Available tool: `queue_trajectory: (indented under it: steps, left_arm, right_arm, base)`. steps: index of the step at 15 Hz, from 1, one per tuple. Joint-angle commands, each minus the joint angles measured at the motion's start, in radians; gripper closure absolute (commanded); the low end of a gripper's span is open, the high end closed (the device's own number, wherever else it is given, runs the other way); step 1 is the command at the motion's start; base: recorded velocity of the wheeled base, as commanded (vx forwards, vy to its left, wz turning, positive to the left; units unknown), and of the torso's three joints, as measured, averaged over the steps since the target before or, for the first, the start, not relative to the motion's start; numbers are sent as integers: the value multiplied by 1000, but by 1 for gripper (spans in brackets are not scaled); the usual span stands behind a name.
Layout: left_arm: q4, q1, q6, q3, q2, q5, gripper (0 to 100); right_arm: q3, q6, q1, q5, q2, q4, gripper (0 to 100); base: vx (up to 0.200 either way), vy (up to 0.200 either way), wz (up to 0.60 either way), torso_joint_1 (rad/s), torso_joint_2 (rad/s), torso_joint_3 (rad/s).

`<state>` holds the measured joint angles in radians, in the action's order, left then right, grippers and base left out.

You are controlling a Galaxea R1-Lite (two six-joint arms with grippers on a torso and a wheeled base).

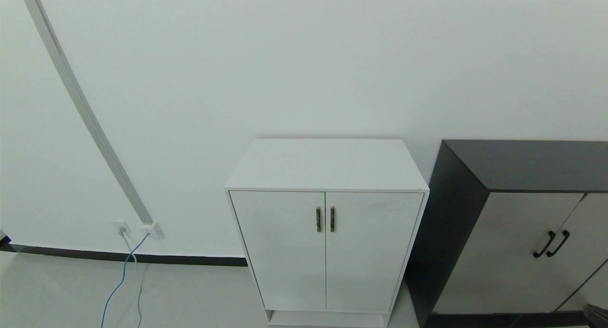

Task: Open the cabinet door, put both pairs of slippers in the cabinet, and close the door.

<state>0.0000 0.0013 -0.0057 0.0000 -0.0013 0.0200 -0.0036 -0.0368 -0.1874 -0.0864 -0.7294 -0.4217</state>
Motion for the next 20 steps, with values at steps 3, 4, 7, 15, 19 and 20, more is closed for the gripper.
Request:
queue_trajectory:
  steps: [3,4,7,15,19,20]
  left_arm:
    - [0,0,0,0,1,0,100]
    - [0,0,1,0,1,0,100]
    - [0,0,1,0,1,0,100]
    - [0,0,1,0,1,0,100]
    - [0,0,0,0,1,0,100]
    - [0,0,0,0,1,0,100]
  right_arm:
    - [-3,0,-6,42,232,201,100]
    - [-1,0,-6,54,266,238,100]
    - [2,2,-7,91,381,373,100]
    - [-3,86,-18,70,473,426,100]
    - [2,75,-15,70,510,426,100]
    - [2,71,-10,70,505,426,100]
  base:
    - [0,0,0,0,0,0]
    - [0,0,0,0,0,0]
    - [0,0,0,0,0,0]
    - [0,0,0,0,0,0]
    - [0,0,0,0,0,0]
    - [0,0,0,0,0,0]
